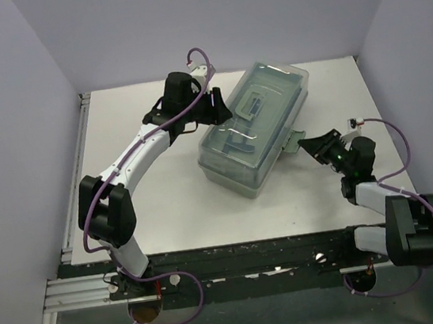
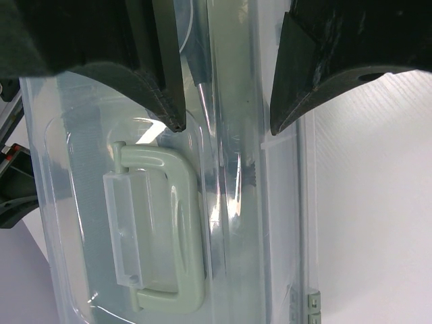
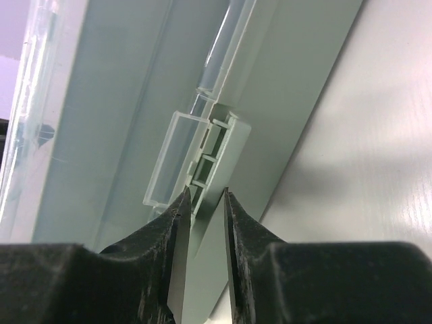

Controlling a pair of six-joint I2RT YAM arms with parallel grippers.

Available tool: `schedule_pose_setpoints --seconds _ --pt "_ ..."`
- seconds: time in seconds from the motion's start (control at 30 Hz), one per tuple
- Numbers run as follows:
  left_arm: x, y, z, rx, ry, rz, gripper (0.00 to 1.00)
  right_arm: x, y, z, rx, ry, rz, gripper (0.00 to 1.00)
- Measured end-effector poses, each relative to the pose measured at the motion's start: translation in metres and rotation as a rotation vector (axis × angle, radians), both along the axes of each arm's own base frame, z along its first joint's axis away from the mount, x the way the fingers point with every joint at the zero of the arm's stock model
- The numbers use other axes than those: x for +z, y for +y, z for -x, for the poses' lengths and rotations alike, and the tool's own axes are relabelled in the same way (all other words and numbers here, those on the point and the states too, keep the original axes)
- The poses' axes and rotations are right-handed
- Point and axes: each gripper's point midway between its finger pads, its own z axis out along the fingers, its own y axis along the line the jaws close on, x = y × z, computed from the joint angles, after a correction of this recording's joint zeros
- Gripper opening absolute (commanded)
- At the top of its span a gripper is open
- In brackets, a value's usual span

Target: Pack the tool kit

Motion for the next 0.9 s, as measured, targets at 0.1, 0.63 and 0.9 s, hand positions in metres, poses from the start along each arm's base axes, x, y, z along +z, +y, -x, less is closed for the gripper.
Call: schedule_pose_setpoints --seconds 0.1,0.63,0.9 --pt "0.000 0.000 0.000 0.000 0.000 0.000 0.54 0.003 0.000 0.000 0.001 -0.009 0.004 0.31" --pt "0.001 0.000 -0.001 0.002 -0.004 0.001 0.50 0.006 0.002 -0.004 0.013 0.008 0.011 0.17" --pt "0.001 0.001 -0.001 0.004 -0.005 0.002 0.49 0.018 0.009 -0.013 0.035 0.036 0.037 0.21"
